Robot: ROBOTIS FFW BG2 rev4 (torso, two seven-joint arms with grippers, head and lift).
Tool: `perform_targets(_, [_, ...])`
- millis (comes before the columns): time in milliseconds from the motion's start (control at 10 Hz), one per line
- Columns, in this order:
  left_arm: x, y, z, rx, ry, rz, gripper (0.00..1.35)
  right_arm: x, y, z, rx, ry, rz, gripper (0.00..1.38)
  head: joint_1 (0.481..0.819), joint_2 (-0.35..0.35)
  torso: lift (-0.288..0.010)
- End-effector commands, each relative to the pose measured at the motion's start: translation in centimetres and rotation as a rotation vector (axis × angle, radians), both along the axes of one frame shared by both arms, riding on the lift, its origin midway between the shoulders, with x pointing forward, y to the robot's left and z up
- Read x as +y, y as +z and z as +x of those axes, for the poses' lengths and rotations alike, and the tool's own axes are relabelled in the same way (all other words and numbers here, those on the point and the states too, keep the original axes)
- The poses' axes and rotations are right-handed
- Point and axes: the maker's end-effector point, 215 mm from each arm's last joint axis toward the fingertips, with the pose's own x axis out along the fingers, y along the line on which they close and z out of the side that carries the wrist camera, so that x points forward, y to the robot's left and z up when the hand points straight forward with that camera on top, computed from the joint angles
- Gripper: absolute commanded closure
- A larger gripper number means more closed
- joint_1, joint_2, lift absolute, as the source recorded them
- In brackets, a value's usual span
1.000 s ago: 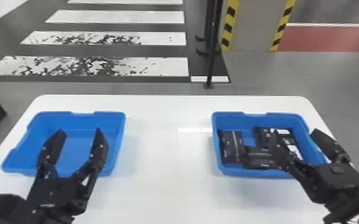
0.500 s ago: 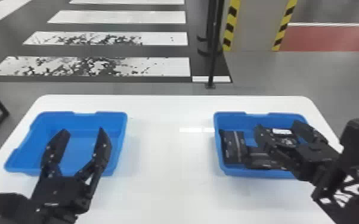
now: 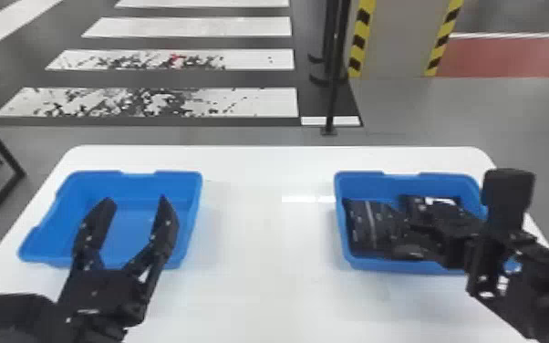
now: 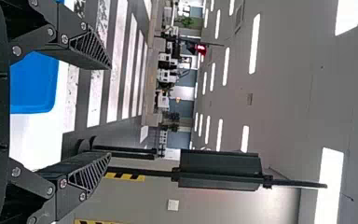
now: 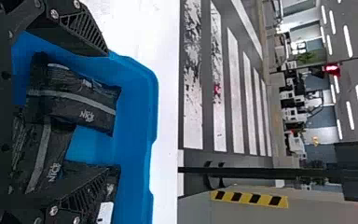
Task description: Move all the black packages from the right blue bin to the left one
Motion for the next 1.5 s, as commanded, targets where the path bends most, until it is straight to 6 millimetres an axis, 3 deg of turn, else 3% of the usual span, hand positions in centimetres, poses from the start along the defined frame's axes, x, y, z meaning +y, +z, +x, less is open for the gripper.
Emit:
perform_targets(0, [0.0, 0.0, 0.1, 0.000, 0.000, -0.001, 0.41, -0.5, -2.2, 1.0, 0.046, 0.001, 0.003, 0.16, 0.695, 0.017, -0.140])
perform_targets(500, [0.1, -0.1, 0.1, -0.003, 0.002, 0.000, 0.41, -0.3, -5.0, 3.2, 0.074, 0.016, 0.023, 0.16, 0.695, 0.010, -0.140])
perform_targets(1400, [0.0, -0.2, 0.2, -0.005, 0.000, 0.001, 0.41, 3.4, -7.6, 4.1, 0.111, 0.098, 0.041, 0.24, 0.695, 0.053, -0.140])
